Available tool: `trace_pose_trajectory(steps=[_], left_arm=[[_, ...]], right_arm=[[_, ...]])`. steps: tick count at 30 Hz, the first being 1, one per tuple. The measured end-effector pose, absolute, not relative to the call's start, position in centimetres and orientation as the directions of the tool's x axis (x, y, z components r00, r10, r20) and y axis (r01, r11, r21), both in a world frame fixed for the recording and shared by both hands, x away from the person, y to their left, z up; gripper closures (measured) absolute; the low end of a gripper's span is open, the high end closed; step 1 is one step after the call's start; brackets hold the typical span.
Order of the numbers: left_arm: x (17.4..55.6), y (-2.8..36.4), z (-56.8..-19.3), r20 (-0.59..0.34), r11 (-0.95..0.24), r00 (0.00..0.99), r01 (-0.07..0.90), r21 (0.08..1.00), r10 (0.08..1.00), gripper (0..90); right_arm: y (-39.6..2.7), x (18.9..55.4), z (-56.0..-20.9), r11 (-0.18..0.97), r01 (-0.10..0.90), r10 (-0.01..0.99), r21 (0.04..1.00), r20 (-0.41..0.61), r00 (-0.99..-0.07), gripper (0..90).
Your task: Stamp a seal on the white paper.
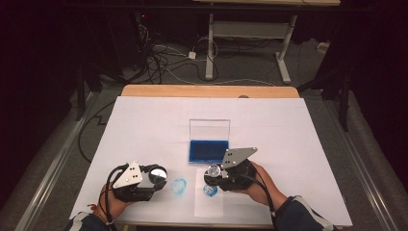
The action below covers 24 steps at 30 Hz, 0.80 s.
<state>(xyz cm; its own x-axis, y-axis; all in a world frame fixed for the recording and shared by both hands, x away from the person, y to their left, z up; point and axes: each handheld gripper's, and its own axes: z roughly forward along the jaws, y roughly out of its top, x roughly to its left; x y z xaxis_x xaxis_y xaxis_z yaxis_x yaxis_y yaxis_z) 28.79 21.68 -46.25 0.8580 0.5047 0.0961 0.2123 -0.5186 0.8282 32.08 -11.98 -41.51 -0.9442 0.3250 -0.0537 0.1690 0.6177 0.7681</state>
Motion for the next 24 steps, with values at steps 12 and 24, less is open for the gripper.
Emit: trace_pose_trajectory(steps=[12,24], left_arm=[[29.0,19.1,-46.2,0.065,-0.512,0.884,0.207,0.834,0.463,36.2],[29.1,16.3,-46.1,0.047,-0.521,0.907,0.198,0.83,0.419,36.2]], right_arm=[[-12.7,31.9,-40.0,0.579,0.164,0.345,0.799,-0.058,-0.937,59.4],[-12.8,31.8,-39.5,0.56,0.159,0.341,0.813,-0.051,-0.939,59.4]])
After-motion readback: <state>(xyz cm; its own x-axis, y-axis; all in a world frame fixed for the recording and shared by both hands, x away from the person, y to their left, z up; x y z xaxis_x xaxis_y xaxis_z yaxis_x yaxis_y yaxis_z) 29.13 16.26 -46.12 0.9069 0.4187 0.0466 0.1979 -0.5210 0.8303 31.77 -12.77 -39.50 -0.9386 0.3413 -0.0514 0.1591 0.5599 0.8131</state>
